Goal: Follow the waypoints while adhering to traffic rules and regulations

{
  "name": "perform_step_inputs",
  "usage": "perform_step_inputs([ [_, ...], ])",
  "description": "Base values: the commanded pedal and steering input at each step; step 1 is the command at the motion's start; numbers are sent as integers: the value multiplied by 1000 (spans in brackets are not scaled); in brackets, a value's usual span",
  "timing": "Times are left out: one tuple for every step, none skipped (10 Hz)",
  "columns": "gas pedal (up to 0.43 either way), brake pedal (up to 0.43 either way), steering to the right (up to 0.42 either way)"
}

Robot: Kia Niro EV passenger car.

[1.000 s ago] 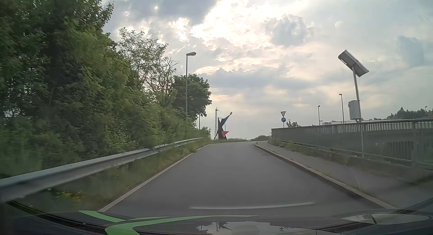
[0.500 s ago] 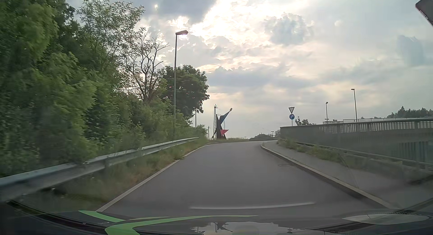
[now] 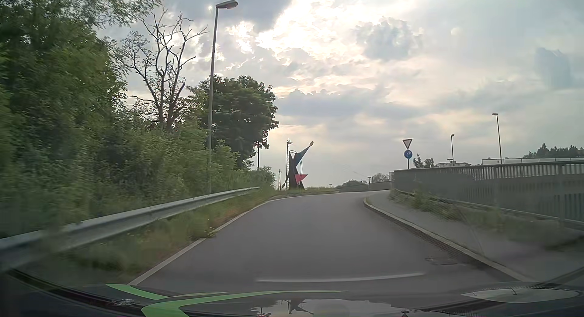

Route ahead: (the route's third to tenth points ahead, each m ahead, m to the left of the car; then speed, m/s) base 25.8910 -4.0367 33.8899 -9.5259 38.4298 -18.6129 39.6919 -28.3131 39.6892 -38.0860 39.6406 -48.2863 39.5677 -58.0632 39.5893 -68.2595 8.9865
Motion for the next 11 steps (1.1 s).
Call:
perform_step_inputs([
  [0,0,3],
  [0,0,4],
  [0,0,4],
  [0,0,4],
  [0,0,4],
  [0,0,5],
  [0,0,6],
  [0,0,8],
  [0,0,9],
  [0,0,11],
  [0,0,12],
])
